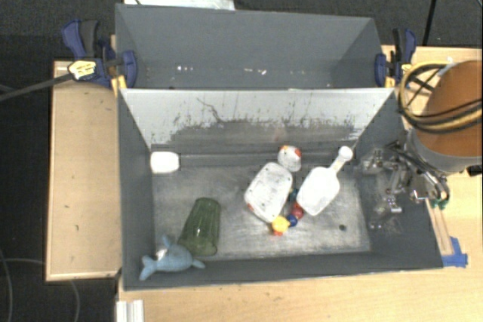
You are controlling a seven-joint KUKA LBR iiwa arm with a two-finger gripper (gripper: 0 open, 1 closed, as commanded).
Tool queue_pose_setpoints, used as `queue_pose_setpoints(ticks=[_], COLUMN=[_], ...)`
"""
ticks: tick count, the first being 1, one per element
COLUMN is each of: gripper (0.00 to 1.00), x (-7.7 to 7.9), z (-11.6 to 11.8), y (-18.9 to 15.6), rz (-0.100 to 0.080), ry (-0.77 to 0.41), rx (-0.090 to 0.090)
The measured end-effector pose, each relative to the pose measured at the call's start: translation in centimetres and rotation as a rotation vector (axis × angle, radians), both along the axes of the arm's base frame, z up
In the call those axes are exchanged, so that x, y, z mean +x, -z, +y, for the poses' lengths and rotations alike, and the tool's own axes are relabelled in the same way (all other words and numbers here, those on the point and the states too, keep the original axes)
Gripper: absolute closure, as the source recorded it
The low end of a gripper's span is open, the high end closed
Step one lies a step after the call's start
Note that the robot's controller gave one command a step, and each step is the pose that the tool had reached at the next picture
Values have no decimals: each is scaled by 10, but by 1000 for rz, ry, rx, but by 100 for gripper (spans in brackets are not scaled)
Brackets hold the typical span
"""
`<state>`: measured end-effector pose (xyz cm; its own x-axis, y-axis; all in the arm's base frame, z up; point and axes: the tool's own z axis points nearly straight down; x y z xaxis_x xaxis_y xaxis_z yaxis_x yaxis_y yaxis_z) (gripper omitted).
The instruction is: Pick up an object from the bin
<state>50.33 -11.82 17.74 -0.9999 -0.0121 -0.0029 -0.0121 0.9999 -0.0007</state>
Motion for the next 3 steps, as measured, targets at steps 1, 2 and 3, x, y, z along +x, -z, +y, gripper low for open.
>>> queue_pose_setpoints(ticks=[1, 2, 3], gripper=[0, 100, 100], x=[0, -11, -11], z=[0, 38, 39], y=[0, 105, 105], rz=[0, -2, -2], ry=[-1, -308, -310], rx=[0, -2, -2])
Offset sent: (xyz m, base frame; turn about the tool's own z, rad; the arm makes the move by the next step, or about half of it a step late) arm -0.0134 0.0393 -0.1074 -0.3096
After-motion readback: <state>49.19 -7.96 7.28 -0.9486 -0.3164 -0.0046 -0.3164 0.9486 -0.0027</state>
